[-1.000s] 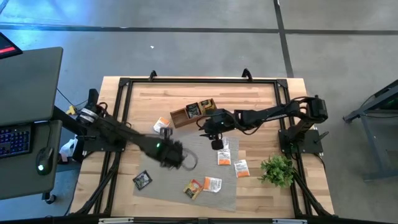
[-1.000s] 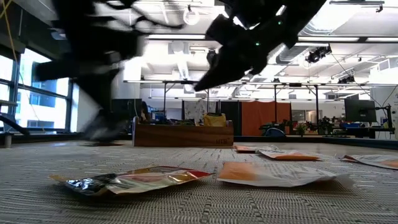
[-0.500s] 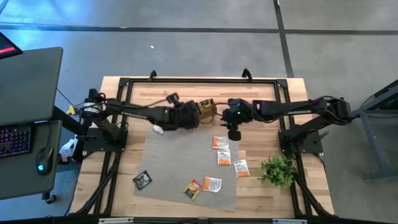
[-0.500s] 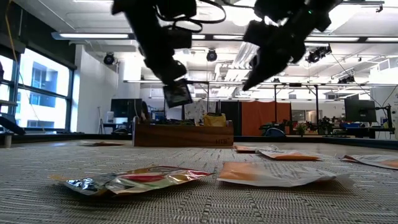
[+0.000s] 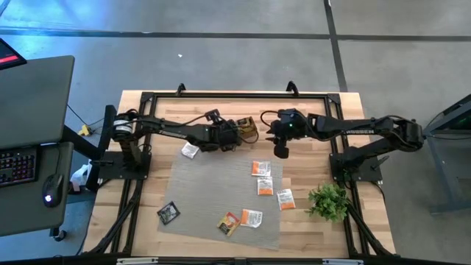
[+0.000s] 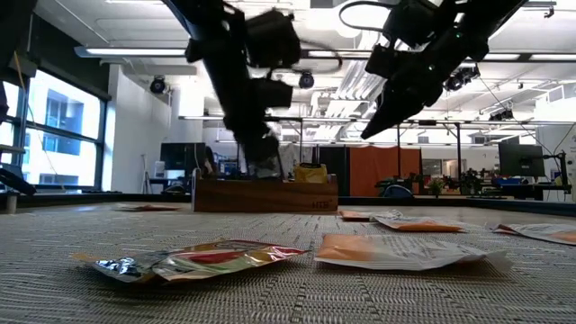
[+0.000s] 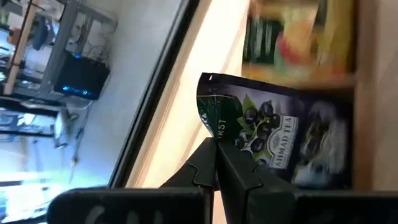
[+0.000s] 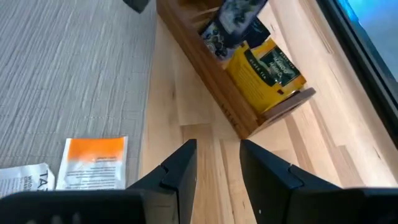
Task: Pick & Place Tea
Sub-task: Put the violet tea bag into the middle section of the wooden organizer
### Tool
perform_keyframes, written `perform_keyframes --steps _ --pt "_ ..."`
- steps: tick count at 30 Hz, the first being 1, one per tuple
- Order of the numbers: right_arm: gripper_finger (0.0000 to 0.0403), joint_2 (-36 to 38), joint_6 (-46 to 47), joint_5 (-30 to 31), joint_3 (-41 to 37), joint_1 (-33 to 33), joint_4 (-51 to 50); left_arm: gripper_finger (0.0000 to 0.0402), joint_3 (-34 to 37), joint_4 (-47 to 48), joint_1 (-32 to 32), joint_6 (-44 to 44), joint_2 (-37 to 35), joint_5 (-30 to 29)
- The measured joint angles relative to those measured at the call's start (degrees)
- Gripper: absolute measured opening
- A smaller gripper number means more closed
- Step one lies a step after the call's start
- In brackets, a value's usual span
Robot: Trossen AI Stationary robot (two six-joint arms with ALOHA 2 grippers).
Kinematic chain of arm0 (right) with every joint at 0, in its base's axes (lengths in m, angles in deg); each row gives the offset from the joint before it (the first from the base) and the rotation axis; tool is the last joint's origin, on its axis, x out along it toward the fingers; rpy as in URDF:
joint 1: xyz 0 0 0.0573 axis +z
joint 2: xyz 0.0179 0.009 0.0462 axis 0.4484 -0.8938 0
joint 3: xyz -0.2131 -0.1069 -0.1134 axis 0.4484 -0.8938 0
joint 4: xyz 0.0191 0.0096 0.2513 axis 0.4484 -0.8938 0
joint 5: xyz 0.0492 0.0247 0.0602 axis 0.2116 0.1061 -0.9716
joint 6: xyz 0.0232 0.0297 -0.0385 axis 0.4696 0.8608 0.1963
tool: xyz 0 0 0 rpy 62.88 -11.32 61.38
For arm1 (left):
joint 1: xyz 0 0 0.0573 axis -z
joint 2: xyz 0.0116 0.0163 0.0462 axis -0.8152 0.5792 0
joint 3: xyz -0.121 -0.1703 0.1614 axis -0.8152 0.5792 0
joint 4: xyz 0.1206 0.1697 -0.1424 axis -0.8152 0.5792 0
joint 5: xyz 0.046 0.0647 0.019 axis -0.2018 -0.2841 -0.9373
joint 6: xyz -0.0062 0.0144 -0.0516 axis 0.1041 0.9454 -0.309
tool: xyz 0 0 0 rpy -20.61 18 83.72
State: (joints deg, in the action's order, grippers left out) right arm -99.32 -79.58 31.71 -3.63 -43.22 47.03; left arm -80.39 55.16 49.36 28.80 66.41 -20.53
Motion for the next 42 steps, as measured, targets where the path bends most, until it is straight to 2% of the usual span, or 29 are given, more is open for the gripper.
perform_keyframes --steps 11,21,25,29,35,42 --pt "0.0119 0.0 0.0 -1.8 0.0 0.1 2.7 0.0013 -0.1 -0.3 0.0 1.5 0.1 5.1" --pt "0.0119 0.0 0.0 -2.5 0.0 0.1 3.3 0.0109 -0.1 -0.4 0.0 1.3 0.1 3.8" --pt "0.0119 0.0 0.0 -2.5 0.0 0.1 3.3 0.0131 -1.3 1.5 0.0 -3.2 0.1 6.2" --pt "0.0119 0.0 0.0 -2.5 0.0 0.1 4.0 0.0133 -7.1 11.8 0.0 -7.6 0.1 4.9" --pt "0.0119 0.0 0.0 -2.5 0.0 0.1 5.6 0.0133 -17.2 31.2 0.1 -13.0 0.0 6.7" --pt "0.0119 0.0 0.0 -2.4 0.0 0.1 5.7 0.011 -20.4 49.8 1.5 -19.5 -4.0 6.6"
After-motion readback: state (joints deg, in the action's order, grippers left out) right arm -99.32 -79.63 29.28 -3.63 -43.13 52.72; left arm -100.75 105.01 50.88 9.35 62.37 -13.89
